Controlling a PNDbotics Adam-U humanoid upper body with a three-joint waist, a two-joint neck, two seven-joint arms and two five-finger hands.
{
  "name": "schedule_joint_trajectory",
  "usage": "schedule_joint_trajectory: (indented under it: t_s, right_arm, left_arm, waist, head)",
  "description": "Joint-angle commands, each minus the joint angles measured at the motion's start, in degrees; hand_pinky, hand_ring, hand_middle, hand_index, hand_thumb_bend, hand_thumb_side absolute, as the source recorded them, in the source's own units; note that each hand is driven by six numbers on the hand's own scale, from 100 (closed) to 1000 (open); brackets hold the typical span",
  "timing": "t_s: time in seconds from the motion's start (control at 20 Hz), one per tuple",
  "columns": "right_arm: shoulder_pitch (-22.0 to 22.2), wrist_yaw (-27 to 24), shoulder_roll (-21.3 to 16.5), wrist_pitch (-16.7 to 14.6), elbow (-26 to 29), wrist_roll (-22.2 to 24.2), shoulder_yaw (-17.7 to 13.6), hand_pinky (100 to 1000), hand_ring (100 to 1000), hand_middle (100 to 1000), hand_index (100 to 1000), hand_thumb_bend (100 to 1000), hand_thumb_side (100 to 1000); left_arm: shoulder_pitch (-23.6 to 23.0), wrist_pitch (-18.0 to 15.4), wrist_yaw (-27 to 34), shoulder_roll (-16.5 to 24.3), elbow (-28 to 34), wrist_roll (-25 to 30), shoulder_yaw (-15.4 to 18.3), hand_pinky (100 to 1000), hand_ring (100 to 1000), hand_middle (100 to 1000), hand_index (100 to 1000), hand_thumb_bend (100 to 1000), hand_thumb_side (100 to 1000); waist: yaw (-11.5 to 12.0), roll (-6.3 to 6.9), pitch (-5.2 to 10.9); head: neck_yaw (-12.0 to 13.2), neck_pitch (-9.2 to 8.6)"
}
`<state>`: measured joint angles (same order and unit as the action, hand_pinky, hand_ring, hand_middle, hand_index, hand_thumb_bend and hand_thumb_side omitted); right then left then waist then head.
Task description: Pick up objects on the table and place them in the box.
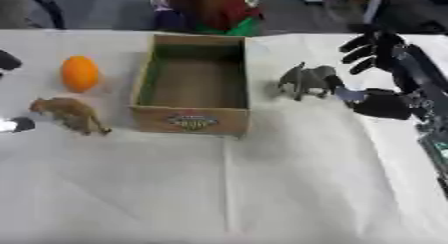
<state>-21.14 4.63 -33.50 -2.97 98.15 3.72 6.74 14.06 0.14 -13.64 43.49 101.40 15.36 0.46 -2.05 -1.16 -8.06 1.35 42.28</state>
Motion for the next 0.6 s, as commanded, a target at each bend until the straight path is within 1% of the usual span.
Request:
schedule_joint_trajectory:
  t_s: [0.05, 0.6]
  right_arm:
    - [-0.8, -0.3, -1.1, -0.1, 0.5, 0.1, -0.5, 597, 682, 680, 924, 325, 100]
    - [-0.9, -0.3, -1.1, -0.1, 0.5, 0.3, -0.4, 598, 683, 680, 924, 324, 100]
  left_arm:
    - [0.9, -0.1, -0.2, 2.5, 0.2, 0.4, 0.0, 737, 774, 707, 750, 748, 100]
    - [1.8, -0.2, -0.7, 2.8, -0.6, 1.6, -1.2, 742, 775, 710, 754, 749, 100]
  waist:
    - [0.0, 0.09, 0.69]
    - [-0.1, 0.04, 0.66]
  head:
    - [0.0, -0.53]
    - [0.2, -0.35]
